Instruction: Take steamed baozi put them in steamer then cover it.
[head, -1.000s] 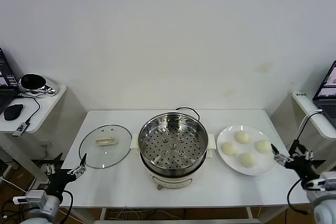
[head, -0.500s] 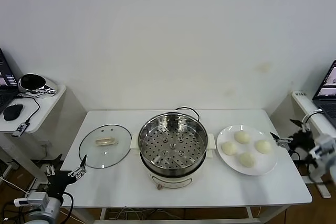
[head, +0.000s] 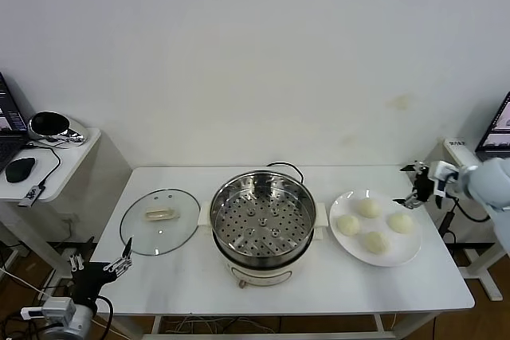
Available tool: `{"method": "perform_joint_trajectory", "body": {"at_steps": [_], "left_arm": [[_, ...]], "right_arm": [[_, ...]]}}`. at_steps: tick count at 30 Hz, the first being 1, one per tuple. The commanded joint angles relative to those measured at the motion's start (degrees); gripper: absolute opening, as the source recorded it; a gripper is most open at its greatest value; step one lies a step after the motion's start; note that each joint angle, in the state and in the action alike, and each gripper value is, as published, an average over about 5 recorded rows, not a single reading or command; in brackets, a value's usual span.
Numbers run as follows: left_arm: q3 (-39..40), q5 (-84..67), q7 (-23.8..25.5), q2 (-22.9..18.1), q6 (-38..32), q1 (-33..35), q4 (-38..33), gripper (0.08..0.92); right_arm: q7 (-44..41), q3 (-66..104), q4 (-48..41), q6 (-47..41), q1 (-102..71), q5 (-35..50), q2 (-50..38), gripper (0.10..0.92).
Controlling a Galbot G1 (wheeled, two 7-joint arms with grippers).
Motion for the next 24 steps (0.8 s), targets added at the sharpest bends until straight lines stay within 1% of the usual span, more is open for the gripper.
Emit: {"method": "perform_joint_trajectory", "body": {"at_steps": [1, 5, 11, 24], "left_arm": [[0.16, 0.79, 0.04, -0.43, -0.08, 1.31, -1.25, 0.823], [0.17, 0.91, 0.01, -0.75, -0.15, 1.85, -1.35, 0.823], [0.09, 1.02, 0.0, -0.69, -0.35, 2.5, -1.17, 0.823], [-0.11, 1.03, 0.32, -0.13, -0.4, 2.76, -1.02, 0.823]], "right_arm": [[-6.2, -16.71, -20.46, 14.37, 16.24, -10.1, 9.79, 0.823], [-4.43, -16.17, -25.6, 15.73, 15.67, -11.93, 14.06, 0.823], [-1.81, -13.82, -28.12, 15.33, 13.66, -14.78, 18.25, 0.823], [-0.05, -9.77, -35.06, 16.34, 12.89, -22.08, 22.49, 0.823]]}}
